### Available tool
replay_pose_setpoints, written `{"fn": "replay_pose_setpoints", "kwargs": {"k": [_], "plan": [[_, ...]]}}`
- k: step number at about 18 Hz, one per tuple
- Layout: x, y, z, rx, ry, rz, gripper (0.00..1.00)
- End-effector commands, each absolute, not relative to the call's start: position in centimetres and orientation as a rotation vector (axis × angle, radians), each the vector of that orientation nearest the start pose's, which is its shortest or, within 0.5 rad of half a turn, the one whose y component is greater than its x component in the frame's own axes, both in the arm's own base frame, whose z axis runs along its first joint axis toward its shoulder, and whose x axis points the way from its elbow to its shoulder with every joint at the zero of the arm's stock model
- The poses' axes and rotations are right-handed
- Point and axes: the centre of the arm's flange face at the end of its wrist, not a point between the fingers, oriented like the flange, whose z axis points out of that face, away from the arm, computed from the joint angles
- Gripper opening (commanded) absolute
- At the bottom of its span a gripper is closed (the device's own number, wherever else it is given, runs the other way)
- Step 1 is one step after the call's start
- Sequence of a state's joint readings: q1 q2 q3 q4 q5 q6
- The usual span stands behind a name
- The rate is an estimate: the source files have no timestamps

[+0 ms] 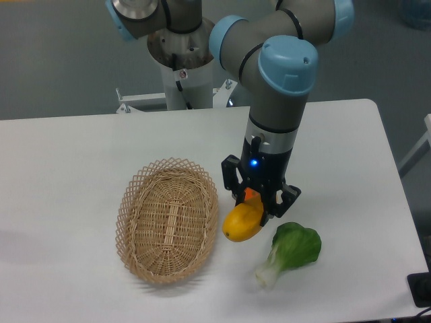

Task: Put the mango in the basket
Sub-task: 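Grip the yellow mango and lift it off the table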

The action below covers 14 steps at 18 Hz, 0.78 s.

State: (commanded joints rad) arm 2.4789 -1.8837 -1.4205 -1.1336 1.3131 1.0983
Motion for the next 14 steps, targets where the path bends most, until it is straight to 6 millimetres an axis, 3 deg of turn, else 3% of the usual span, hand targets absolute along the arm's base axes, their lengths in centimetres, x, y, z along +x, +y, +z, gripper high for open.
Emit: {"fn": "replay_pose_setpoints", "kwargs": {"k": [4,9,14], "plan": [[-40.3,51.7,43.5,-2.763,0.314,0.119,0.4],[-38.1,50.7,43.7,-2.773,0.275,0.105,0.4],[-33.3,54.1,43.3,-2.789,0.164,0.124,0.4]]}}
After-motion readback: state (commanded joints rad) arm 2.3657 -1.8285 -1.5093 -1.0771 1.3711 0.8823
